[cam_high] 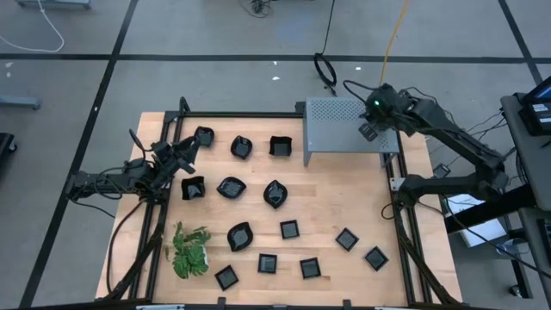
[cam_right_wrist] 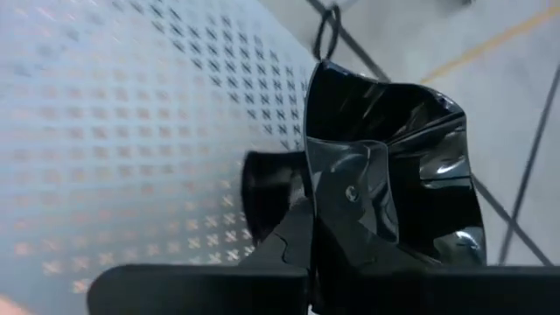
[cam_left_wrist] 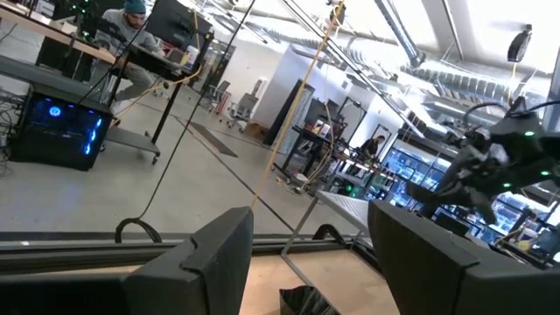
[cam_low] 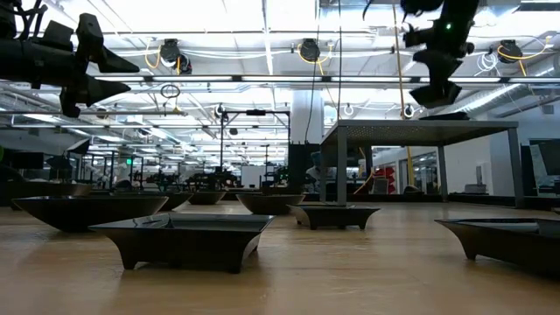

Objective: Pick & Place Mini shaped plates
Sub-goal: Stack the distorted square plate on top of the other distorted square plate, then put the square plate on the shelf

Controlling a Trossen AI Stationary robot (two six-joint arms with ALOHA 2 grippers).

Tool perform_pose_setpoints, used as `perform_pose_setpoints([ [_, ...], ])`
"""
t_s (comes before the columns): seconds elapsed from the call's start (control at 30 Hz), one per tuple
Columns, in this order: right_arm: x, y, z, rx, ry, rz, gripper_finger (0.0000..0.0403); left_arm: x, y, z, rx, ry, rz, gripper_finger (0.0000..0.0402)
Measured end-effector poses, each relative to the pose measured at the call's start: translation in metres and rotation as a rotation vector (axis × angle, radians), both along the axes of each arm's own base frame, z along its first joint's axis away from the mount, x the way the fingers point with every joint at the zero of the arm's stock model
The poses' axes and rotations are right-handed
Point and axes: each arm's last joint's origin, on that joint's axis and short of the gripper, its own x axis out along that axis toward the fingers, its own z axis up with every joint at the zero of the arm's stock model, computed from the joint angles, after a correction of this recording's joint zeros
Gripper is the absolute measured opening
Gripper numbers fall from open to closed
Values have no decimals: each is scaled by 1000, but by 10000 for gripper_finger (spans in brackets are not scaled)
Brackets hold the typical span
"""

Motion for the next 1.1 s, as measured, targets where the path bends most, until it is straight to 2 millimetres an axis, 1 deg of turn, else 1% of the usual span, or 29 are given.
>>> perform_pose_setpoints([
  [0.1,-1,-6,-7,43,48,-29,0,0,0,0,0,0,0,230],
  [0.23,-3,-9,-10,69,94,-22,0,0,0,0,0,0,0,230],
  [0.47,-4,-9,-9,68,116,9,0,0,0,0,0,0,0,230],
  [0.57,-3,-9,-10,94,90,28,4,0,0,0,0,0,0,230],
  [0.7,-2,-8,-10,119,66,47,25,0,0,0,0,0,0,230],
  [0.93,-4,-6,-8,105,78,75,82,0,0,0,0,0,0,230],
  [1.03,-5,3,-2,87,48,104,101,0,0,0,0,0,0,230],
  [1.1,-5,13,5,101,-35,145,108,0,0,0,0,0,0,230],
])
